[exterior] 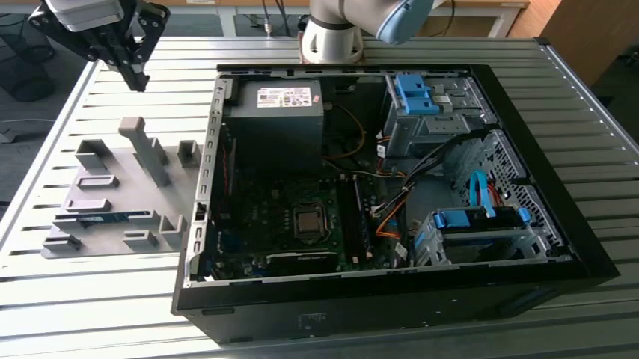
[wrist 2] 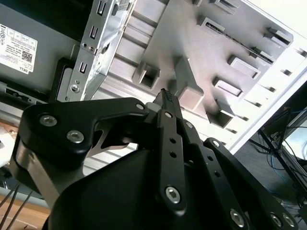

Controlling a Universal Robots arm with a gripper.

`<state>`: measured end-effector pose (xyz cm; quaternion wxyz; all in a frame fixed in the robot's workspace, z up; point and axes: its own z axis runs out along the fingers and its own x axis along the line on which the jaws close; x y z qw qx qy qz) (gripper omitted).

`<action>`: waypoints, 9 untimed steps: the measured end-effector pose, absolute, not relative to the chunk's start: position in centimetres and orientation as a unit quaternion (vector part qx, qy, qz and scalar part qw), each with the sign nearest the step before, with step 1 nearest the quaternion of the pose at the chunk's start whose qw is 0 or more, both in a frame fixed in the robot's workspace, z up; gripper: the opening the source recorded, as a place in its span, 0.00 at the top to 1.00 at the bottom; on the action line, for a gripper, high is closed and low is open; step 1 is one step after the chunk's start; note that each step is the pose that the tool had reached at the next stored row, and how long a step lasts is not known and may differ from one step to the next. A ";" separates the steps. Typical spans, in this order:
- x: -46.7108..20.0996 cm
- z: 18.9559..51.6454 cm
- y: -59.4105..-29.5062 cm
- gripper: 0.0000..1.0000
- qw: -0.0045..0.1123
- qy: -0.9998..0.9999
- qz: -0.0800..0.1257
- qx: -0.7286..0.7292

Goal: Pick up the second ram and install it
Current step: 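Reach for the second ram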

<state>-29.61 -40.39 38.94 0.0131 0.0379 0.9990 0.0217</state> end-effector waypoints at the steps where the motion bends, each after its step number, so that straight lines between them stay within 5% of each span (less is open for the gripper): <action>1: -29.7 38.9 -40.4 0.89 0.013 0.999 0.022 0.038; 9: -30.6 38.9 -40.4 0.89 0.013 0.999 0.022 0.038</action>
